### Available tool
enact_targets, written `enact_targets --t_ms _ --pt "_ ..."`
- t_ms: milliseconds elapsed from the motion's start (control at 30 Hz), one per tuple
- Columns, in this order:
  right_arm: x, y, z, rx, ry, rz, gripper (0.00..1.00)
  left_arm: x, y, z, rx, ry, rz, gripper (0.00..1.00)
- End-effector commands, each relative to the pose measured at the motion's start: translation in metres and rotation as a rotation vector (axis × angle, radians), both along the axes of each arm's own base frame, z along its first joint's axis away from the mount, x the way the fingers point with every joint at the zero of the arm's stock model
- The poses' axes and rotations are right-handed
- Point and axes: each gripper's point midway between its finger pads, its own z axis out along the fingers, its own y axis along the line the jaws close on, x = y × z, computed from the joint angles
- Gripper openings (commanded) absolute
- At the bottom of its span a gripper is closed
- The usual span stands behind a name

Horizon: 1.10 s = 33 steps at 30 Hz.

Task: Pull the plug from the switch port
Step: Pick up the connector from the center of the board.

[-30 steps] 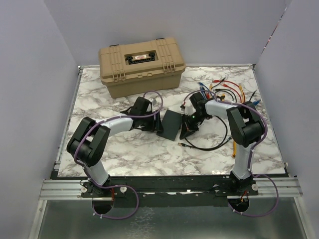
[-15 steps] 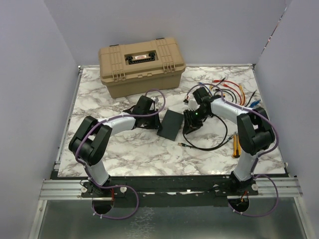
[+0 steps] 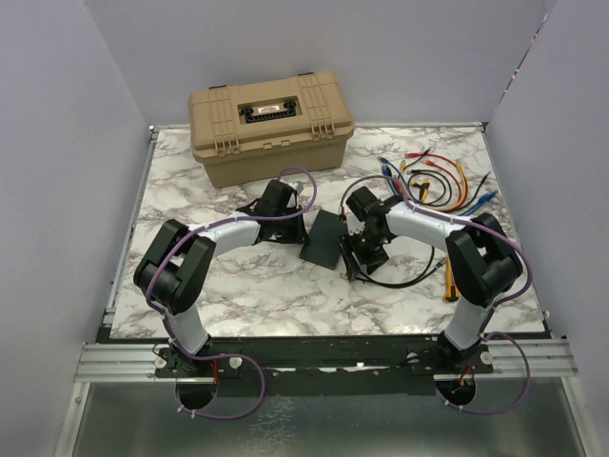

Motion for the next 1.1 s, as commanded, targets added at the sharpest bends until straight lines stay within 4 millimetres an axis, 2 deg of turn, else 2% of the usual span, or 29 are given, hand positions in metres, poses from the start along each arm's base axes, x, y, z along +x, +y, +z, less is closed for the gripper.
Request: enact_targets --t_ms 0,67,200,300,467,533,733,867,1067 --pt "-0.008 -0.018 -0.009 -0.115 -0.014 0.025 0.66 -0.043 0.042 -0.07 0.235 0.177 0.007 0.13" --pt "-0.01 -0.021 -0.013 -0.142 -0.014 0.04 0.64 -0.043 0.042 -0.07 0.238 0.178 0.007 0.13" --pt "-0.013 -0.023 -0.021 -0.181 -0.016 0.061 0.53 -0.042 0.043 -0.071 0.243 0.176 0.014 0.13" --pt "-0.012 -0.022 -0.022 -0.189 -0.024 0.069 0.43 -0.041 0.043 -0.069 0.241 0.173 0.016 0.13" --pt "-0.008 -0.018 -0.017 -0.181 -0.053 0.079 0.19 -0.042 0.043 -0.07 0.243 0.175 0.017 0.13" --pt "-0.004 -0.018 -0.012 -0.18 -0.072 0.078 0.15 -0.042 0.043 -0.07 0.244 0.175 0.017 0.13" --pt "0.015 -0.017 0.017 -0.181 -0.173 0.067 0.03 -0.042 0.044 -0.071 0.246 0.178 0.017 0.13" --pt "0.026 -0.011 0.043 -0.156 -0.233 0.054 0.0 -0.043 0.044 -0.072 0.248 0.182 0.018 0.13" --pt "0.054 -0.008 0.093 -0.148 -0.384 -0.004 0.0 -0.044 0.045 -0.073 0.25 0.184 0.02 0.13"
